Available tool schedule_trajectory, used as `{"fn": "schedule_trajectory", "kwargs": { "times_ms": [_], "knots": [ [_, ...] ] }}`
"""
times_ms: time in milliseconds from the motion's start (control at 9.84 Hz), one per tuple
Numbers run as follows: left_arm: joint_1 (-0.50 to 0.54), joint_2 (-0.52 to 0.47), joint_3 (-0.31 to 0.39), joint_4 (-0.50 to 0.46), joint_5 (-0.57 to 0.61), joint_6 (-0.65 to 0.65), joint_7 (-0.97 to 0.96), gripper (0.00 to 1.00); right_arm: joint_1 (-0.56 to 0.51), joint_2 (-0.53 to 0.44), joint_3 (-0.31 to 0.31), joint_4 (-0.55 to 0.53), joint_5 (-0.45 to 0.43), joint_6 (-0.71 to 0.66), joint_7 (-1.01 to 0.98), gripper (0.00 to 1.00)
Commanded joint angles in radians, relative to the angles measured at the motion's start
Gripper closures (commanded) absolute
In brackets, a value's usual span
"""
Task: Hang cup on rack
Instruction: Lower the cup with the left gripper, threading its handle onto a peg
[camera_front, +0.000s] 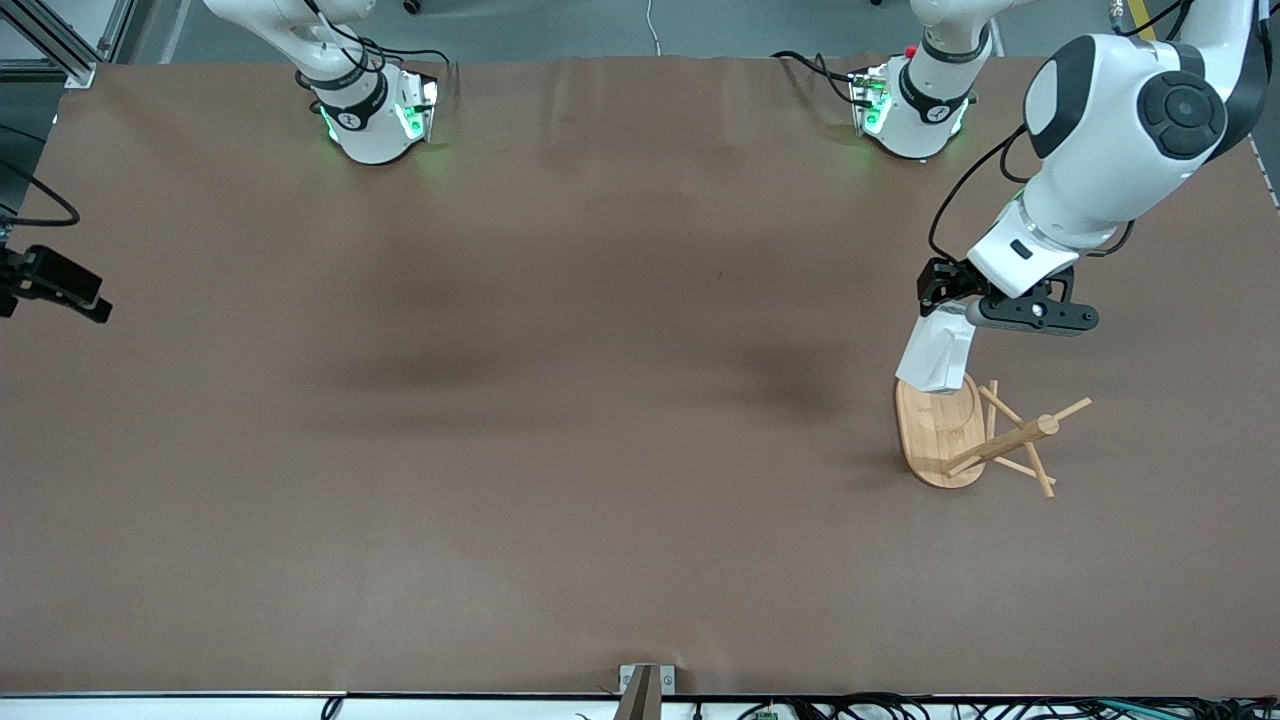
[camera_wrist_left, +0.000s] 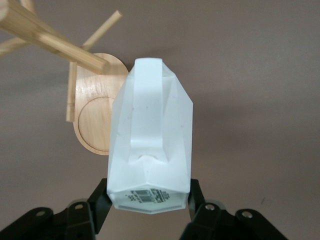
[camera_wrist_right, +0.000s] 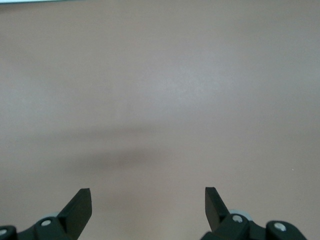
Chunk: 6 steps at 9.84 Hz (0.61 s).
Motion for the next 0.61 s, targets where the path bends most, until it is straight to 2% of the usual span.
{"fn": "schedule_trajectory", "kwargs": {
  "times_ms": [0,102,305,508],
  "knots": [
    [0.009,-0.015,0.015,-0.041,-0.019,0.021,0.055,0.88,0.005,-0.075,0.008,-0.061,-0.018,-0.015,0.004,0.0],
    [0.01,-0.014,0.017,-0.038,-0.022,0.021,0.054,0.88,0.02,-0.113,0.005,-0.095,-0.018,-0.013,0.004,0.0],
    [0.008,-0.008,0.032,-0.025,-0.071,0.023,0.055,0.88,0.019,-0.126,-0.001,-0.106,-0.009,-0.019,-0.002,0.0],
    [0.008,0.0,0.035,-0.019,-0.073,0.038,0.06,0.88,0.035,-0.153,-0.033,-0.133,0.003,-0.024,-0.027,0.0]
  ]
}}
